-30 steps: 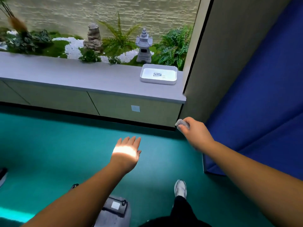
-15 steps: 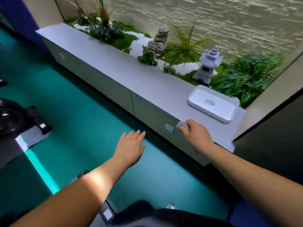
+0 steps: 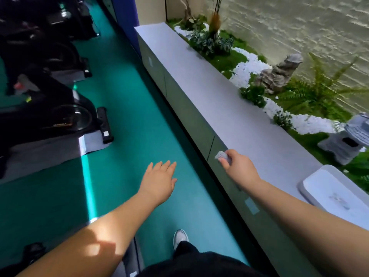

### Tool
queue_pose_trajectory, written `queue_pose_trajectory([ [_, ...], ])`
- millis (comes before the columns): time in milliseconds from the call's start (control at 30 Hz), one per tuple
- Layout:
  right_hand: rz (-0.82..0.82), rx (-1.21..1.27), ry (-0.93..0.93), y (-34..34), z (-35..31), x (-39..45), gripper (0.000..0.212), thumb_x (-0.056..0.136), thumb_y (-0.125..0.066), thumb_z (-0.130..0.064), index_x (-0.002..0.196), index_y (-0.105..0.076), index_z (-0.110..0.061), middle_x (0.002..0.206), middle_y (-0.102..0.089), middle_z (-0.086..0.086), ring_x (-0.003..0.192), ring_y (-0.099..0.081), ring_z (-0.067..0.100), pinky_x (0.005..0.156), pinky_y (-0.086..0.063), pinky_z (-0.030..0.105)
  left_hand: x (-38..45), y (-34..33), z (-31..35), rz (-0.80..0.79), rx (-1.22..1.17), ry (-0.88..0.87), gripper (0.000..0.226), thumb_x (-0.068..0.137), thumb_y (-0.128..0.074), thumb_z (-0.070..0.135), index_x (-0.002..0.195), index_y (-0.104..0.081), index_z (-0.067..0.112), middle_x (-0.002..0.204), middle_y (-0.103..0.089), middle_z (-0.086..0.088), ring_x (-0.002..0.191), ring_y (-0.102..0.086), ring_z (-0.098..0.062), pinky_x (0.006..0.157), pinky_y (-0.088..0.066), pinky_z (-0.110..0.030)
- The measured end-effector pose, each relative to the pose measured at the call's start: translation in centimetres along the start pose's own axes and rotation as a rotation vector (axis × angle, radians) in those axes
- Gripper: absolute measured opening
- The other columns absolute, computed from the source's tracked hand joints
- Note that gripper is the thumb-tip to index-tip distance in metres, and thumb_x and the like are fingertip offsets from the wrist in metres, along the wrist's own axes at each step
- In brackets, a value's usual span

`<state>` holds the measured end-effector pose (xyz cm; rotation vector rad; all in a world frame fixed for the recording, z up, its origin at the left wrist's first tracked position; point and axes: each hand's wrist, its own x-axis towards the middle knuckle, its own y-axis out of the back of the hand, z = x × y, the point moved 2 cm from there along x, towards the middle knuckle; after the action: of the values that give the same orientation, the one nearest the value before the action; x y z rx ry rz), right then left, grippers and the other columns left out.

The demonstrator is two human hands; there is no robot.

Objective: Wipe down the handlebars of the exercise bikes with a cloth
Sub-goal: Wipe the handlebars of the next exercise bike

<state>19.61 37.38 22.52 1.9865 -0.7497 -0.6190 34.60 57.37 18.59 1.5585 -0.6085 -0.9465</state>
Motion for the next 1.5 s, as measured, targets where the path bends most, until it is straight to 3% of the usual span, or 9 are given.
queue_pose_trajectory([
  [133, -0.008, -0.008, 0.063, -0.4, -3.3, 6.6, 0.030, 0.095, -0.049, -0.041, 0.114, -0.055, -0.018, 0.100, -0.065, 0.002, 0.091, -0.059, 0.027, 0.068, -0.040, 0.029, 4.4, 1.3, -3.8, 0.000, -0.006, 0.052, 0.059, 0.099, -0.031, 0.045, 0.152, -0.015, 0.022, 0.157, -0.023, 0.001, 0.143, -0.023, -0.021, 0.117, -0.014, -0.043],
  [400, -0.120, -0.028, 0.223, -3.3, -11.1, 18.7, 0.029, 0.094, -0.049, -0.042, 0.109, -0.055, -0.018, 0.090, -0.061, -0.004, 0.070, -0.054, 0.018, 0.059, -0.037, 0.027, 10.8, 2.6, -11.6, -0.008, -0.078, 0.213, 0.058, 0.099, -0.032, 0.043, 0.151, -0.018, 0.021, 0.155, -0.028, 0.000, 0.141, -0.025, -0.022, 0.117, -0.014, -0.044],
  [567, -0.205, -0.030, 0.368, -6.0, -17.4, 28.1, 0.031, 0.094, -0.050, -0.043, 0.108, -0.057, -0.016, 0.099, -0.068, 0.002, 0.088, -0.062, 0.025, 0.069, -0.048, 0.031, 15.4, 2.8, -17.5, -0.008, -0.134, 0.376, 0.057, 0.100, -0.030, 0.042, 0.151, -0.016, 0.021, 0.156, -0.027, 0.000, 0.142, -0.025, -0.022, 0.117, -0.013, -0.042],
  [833, -0.370, -0.045, 0.637, -10.2, -28.8, 40.5, 0.032, 0.093, -0.051, -0.047, 0.098, -0.056, -0.015, 0.086, -0.065, 0.002, 0.084, -0.062, 0.028, 0.068, -0.047, 0.033, 20.6, 4.2, -25.9, -0.011, -0.231, 0.651, 0.057, 0.101, -0.028, 0.043, 0.152, -0.014, 0.023, 0.156, -0.027, 0.000, 0.142, -0.024, -0.022, 0.117, -0.014, -0.040],
  [1100, -0.535, -0.087, 0.862, -17.6, -42.0, 43.5, 0.031, 0.094, -0.049, -0.047, 0.092, -0.053, -0.016, 0.070, -0.060, 0.003, 0.054, -0.053, 0.026, 0.055, -0.048, 0.034, 18.1, 3.4, -33.4, -0.018, -0.283, 0.962, 0.056, 0.098, -0.036, 0.043, 0.147, -0.028, 0.019, 0.143, -0.045, -0.004, 0.129, -0.041, -0.022, 0.106, -0.029, -0.038],
  [1233, -0.589, -0.120, 0.956, -21.7, -49.4, 43.9, 0.032, 0.093, -0.050, -0.047, 0.100, -0.054, -0.016, 0.075, -0.061, 0.004, 0.055, -0.050, 0.028, 0.055, -0.048, 0.033, 16.9, 1.8, -38.8, -0.052, -0.389, 1.094, 0.057, 0.099, -0.031, 0.044, 0.150, -0.020, 0.021, 0.155, -0.029, -0.002, 0.141, -0.027, -0.022, 0.117, -0.017, -0.042],
  [1333, -0.660, -0.101, 0.953, -24.5, -54.9, 44.1, 0.031, 0.092, -0.048, -0.047, 0.091, -0.054, -0.017, 0.068, -0.058, 0.005, 0.049, -0.048, 0.026, 0.054, -0.052, 0.038, 16.0, 1.0, -43.4, -0.038, -0.415, 1.156, 0.058, 0.100, -0.030, 0.043, 0.152, -0.013, 0.023, 0.157, -0.024, -0.001, 0.143, -0.023, -0.022, 0.117, -0.014, -0.042],
  [1400, -0.667, -0.131, 1.025, -26.0, -58.4, 43.8, 0.028, 0.093, -0.050, -0.045, 0.097, -0.057, -0.018, 0.067, -0.058, 0.004, 0.057, -0.053, 0.029, 0.061, -0.051, 0.034, 15.2, 1.0, -46.5, -0.027, -0.427, 1.191, 0.058, 0.100, -0.030, 0.043, 0.152, -0.013, 0.023, 0.157, -0.024, -0.002, 0.143, -0.024, -0.023, 0.117, -0.014, -0.042],
  [1500, -0.676, -0.126, 1.140, -28.1, -63.6, 43.1, 0.033, 0.093, -0.053, -0.043, 0.109, -0.060, -0.014, 0.087, -0.067, 0.010, 0.082, -0.063, 0.030, 0.070, -0.045, 0.031, 13.8, 1.2, -50.6, -0.034, -0.420, 1.249, 0.059, 0.100, -0.030, 0.044, 0.152, -0.012, 0.023, 0.157, -0.024, -0.002, 0.143, -0.023, -0.023, 0.117, -0.014, -0.042],
])
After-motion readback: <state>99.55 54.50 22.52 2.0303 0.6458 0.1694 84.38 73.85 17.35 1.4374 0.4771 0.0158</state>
